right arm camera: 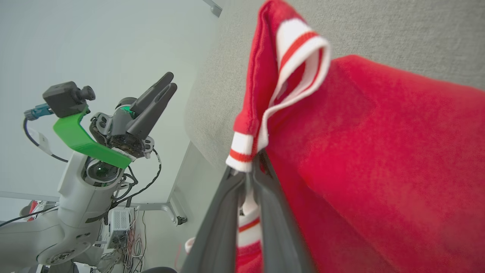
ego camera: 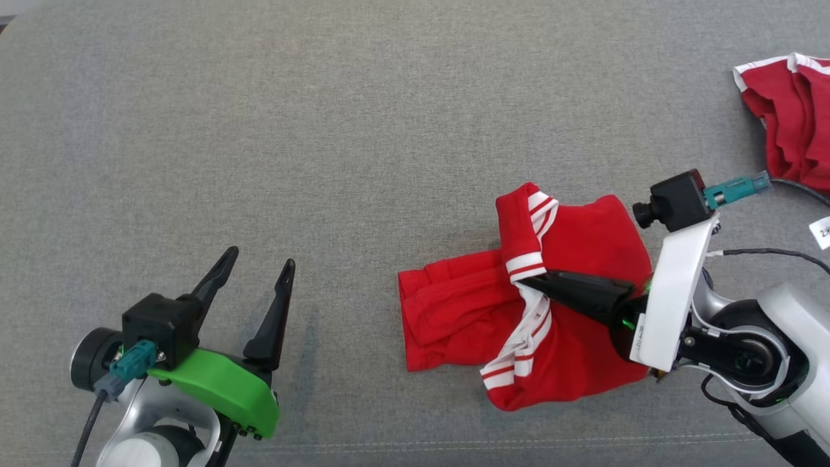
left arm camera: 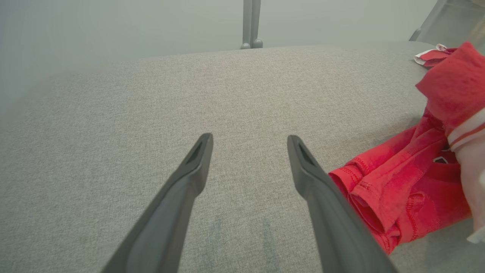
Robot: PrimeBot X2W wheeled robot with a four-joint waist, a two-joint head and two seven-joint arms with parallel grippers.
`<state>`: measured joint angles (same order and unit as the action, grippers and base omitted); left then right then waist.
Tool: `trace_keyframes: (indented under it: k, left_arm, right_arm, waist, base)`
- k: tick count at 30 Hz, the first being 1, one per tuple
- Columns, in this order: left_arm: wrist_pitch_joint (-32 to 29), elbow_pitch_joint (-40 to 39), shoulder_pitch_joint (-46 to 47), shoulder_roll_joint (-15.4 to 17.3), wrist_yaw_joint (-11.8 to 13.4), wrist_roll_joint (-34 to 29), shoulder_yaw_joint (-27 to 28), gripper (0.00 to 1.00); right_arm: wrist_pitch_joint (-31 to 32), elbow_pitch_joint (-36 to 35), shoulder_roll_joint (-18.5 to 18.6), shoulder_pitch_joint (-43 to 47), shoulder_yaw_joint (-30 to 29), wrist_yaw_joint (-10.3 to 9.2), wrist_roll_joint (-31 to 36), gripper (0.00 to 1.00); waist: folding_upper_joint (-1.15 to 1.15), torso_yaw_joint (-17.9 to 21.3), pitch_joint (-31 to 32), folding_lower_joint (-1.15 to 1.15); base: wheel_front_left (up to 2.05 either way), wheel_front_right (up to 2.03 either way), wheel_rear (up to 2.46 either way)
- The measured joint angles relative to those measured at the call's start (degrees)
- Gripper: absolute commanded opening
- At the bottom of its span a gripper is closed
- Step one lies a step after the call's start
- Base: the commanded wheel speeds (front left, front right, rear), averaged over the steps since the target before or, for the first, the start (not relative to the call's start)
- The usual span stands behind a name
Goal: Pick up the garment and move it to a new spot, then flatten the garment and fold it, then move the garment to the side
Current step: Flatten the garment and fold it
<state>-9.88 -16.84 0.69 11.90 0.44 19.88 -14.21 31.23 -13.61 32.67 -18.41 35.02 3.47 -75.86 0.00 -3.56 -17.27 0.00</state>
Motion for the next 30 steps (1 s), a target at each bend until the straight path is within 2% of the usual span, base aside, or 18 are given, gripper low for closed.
trace_keyframes:
  k: [8,13,18,19,20,21,24,30]
  left_arm:
    - [-0.13,2.22,1.40,-0.62,-0.44,-0.10,-0.74,1.00]
    - [-0.04,3.19,1.70,-0.86,-0.41,-0.49,-0.49,1.00]
    - [0.44,3.92,2.31,-1.65,-0.42,-0.49,-0.86,1.00]
    - [0.57,4.36,2.80,-1.82,-0.42,-0.49,-0.91,1.00]
    - [0.70,4.46,2.86,-1.86,-0.42,-0.49,-0.90,1.00]
    - [0.85,4.69,2.86,-1.90,-0.42,-0.49,-0.91,1.00]
    - [0.98,5.42,2.86,-1.99,-0.42,-0.49,-0.86,1.00]
    - [1.98,6.44,2.84,-1.90,0.14,-0.49,1.08,1.00]
  right_arm:
    - [-0.96,4.08,-4.26,-1.66,3.96,-3.03,6.33,0.00]
    - [-1.00,6.26,-7.84,-3.71,6.39,-3.58,7.97,0.00]
    - [-1.41,8.33,-9.59,-5.15,7.99,-3.88,9.75,0.00]
    - [-1.51,9.40,-10.31,-5.50,8.16,-4.20,10.05,0.18]
    - [-1.66,9.81,-10.68,-5.79,8.18,-4.59,10.46,0.45]
    - [-2.00,10.13,-10.92,-6.08,8.27,-4.58,10.92,1.00]
    - [-2.50,10.88,-11.82,-6.62,8.49,-4.48,11.12,1.00]
    - [-5.14,11.21,-14.05,-6.97,8.20,-2.65,11.13,1.00]
  waist:
    - [0.00,-3.26,-1.33,0.00]
    - [0.00,-4.44,-1.76,0.00]
    - [0.00,-4.97,-1.67,0.00]
    - [0.00,-5.16,-1.60,0.00]
    - [0.00,-5.22,-1.57,0.00]
    - [0.00,-5.27,-1.53,0.00]
    - [0.00,-5.35,-1.36,0.00]
    - [0.00,-4.58,-0.33,0.00]
  base:
    - [0.00,0.00,0.00]
    - [0.00,0.00,0.00]
    - [0.00,0.00,0.00]
    - [0.00,0.00,0.00]
    - [0.00,0.00,0.00]
    - [0.00,0.00,0.00]
    - [0.00,0.00,0.00]
    - [0.00,0.00,0.00]
